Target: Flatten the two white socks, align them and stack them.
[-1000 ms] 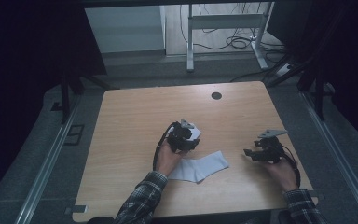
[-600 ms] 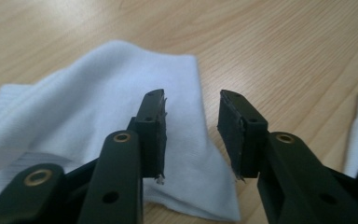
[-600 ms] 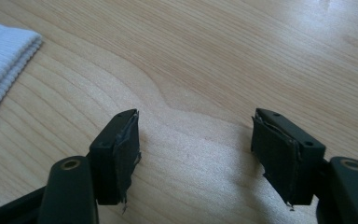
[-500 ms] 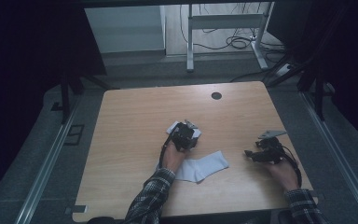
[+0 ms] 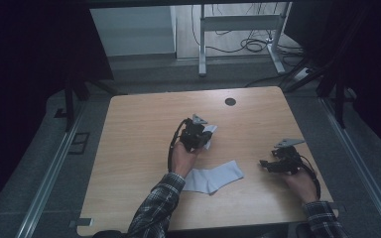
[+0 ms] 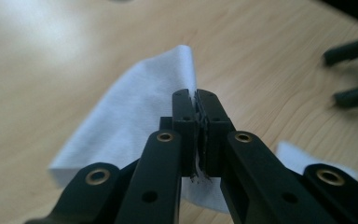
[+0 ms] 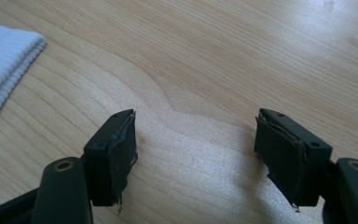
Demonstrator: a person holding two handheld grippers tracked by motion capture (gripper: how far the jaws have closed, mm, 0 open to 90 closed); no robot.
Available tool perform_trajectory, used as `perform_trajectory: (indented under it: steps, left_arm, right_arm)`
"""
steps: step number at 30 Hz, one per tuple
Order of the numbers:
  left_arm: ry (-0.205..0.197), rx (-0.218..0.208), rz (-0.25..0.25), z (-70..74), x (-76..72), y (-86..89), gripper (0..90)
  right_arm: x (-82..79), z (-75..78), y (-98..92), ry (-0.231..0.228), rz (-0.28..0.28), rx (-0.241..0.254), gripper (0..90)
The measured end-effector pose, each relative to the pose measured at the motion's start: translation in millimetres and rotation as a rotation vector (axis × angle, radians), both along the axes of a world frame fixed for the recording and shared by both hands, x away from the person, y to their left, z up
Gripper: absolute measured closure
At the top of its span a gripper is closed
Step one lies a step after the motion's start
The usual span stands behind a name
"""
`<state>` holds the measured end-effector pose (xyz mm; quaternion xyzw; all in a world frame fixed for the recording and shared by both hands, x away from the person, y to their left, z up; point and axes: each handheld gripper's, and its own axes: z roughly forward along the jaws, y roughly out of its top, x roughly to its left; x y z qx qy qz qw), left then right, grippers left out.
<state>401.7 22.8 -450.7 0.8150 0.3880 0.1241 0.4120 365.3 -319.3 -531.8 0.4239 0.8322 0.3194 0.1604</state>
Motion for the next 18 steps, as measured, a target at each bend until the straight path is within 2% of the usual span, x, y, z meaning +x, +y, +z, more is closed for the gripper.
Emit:
perform_trajectory:
  steps: [3, 5, 7, 9, 15, 18]
  left_arm:
    - [-0.031, -0.024, -0.001, 21.3, -2.2, 3.9, 87.0]
    - [-0.039, -0.042, 0.006, 28.8, -2.4, 6.0, 87.0]
    - [-0.031, -0.043, 0.014, 28.0, -1.1, 6.1, 86.9]
    - [-0.006, -0.02, 0.016, 17.8, 2.3, 5.2, 86.9]
    - [0.076, 0.037, 0.035, -24.5, 11.2, 3.0, 86.6]
    - [0.105, 0.064, 0.026, -39.1, 11.4, 2.4, 86.1]
  right_arm:
    - [0.1, -0.3, 0.7, -0.002, 0.0, 0.002, 28.5]
    - [0.1, -0.5, 1.1, -0.003, 0.0, 0.002, 28.4]
    - [0.2, -0.5, 1.7, -0.003, -0.001, 0.003, 28.2]
    - [0.3, -0.4, 1.9, -0.002, 0.0, 0.0, 28.1]
    - [0.1, -0.3, 1.7, -0.002, 0.0, 0.0, 28.1]
    - [0.3, -0.3, 1.9, -0.001, -0.004, 0.004, 28.9]
